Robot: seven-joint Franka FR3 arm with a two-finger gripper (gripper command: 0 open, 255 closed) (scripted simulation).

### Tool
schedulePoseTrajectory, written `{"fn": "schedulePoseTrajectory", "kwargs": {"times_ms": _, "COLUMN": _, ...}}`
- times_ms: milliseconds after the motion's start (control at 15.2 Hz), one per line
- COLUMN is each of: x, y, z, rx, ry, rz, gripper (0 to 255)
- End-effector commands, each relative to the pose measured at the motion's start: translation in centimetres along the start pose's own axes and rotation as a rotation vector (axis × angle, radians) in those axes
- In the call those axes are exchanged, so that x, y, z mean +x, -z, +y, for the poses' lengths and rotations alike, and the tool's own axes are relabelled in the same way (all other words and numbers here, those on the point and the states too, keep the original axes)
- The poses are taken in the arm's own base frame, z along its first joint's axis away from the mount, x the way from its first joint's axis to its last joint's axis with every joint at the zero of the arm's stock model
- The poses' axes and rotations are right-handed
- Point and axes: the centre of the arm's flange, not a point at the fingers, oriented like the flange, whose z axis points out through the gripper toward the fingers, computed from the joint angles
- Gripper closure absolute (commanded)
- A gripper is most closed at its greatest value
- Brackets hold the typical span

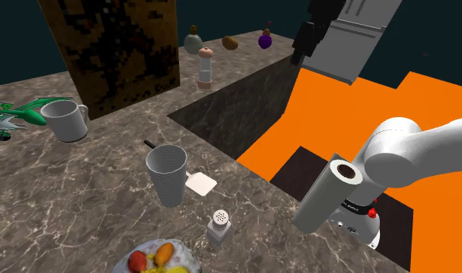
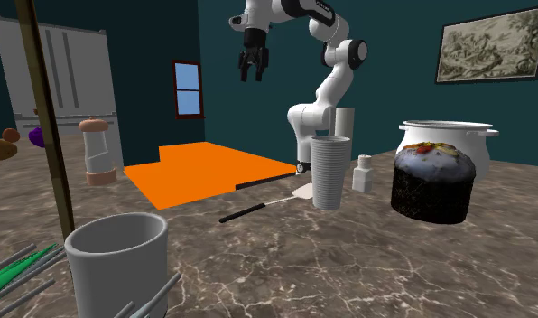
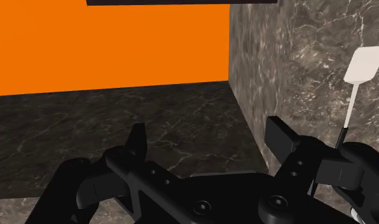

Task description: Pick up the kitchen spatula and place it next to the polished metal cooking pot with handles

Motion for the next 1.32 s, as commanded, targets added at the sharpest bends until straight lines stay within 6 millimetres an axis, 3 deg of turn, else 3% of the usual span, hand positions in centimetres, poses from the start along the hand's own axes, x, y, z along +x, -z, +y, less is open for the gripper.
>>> {"fn": "schedulePoseTrajectory", "kwargs": {"times_ms": 0, "x": 0.0, "y": 0.0, "z": 0.0, "rx": 0.0, "ry": 0.0, "rz": 0.0, "gripper": 0}}
{"fn": "schedulePoseTrajectory", "kwargs": {"times_ms": 1254, "x": 7.8, "y": -13.7, "z": -19.2, "rx": 0.032, "ry": 0.015, "rz": -0.026, "gripper": 0}}
